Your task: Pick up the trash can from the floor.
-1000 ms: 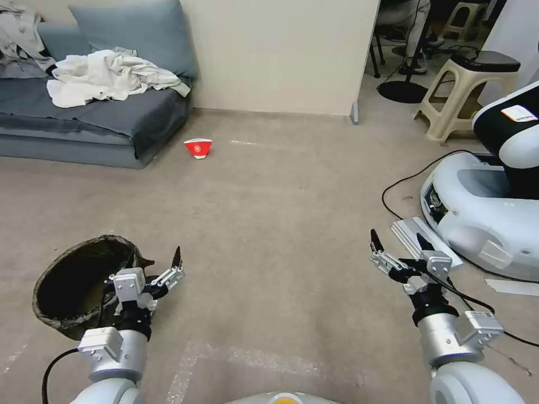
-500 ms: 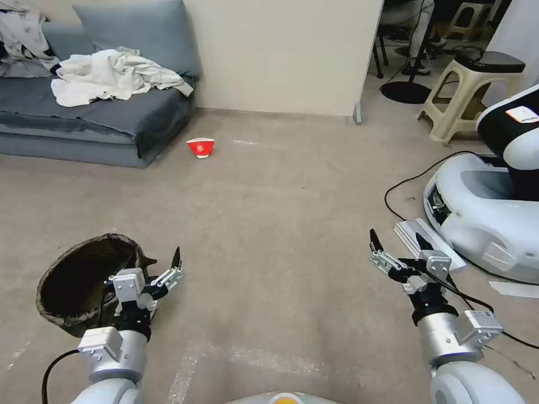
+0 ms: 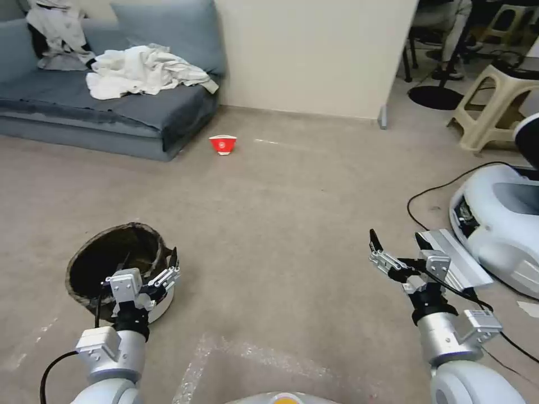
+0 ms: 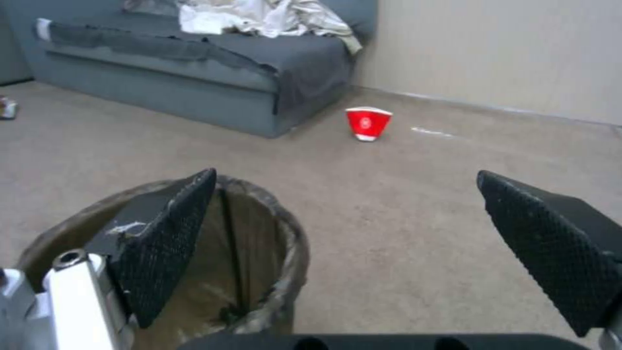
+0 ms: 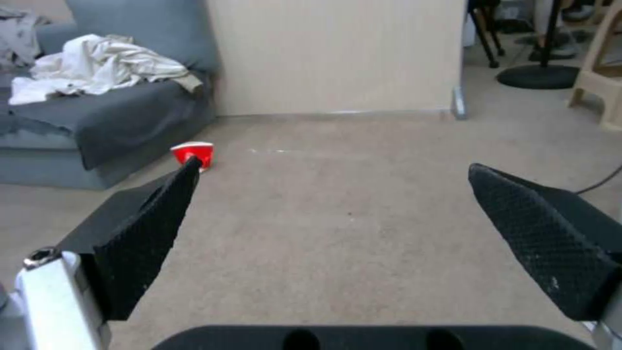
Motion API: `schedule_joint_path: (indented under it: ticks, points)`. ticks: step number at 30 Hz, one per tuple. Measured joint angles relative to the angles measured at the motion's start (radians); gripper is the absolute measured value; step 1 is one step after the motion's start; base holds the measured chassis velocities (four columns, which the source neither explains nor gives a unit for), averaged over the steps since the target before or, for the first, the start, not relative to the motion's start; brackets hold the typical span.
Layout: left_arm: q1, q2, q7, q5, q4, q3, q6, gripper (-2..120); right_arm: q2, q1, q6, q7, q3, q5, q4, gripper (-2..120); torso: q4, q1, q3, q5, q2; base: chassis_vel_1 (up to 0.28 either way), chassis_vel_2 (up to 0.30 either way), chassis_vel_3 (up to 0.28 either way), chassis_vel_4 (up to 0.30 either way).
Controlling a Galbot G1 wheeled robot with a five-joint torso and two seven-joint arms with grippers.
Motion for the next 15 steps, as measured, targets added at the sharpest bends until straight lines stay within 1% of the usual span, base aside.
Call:
schedule_joint_path:
  ticks: [15]
  points:
    - [0.004,-0.007,-0.007,0.001,-0.008,-0.003,0.014,100,-0.004,0.002,0.002,-0.007,0.001,0.008,-0.003,100,0.0001,0.000,0.000,-0.0001,0.000,0.062,0.058,0.054,0.053]
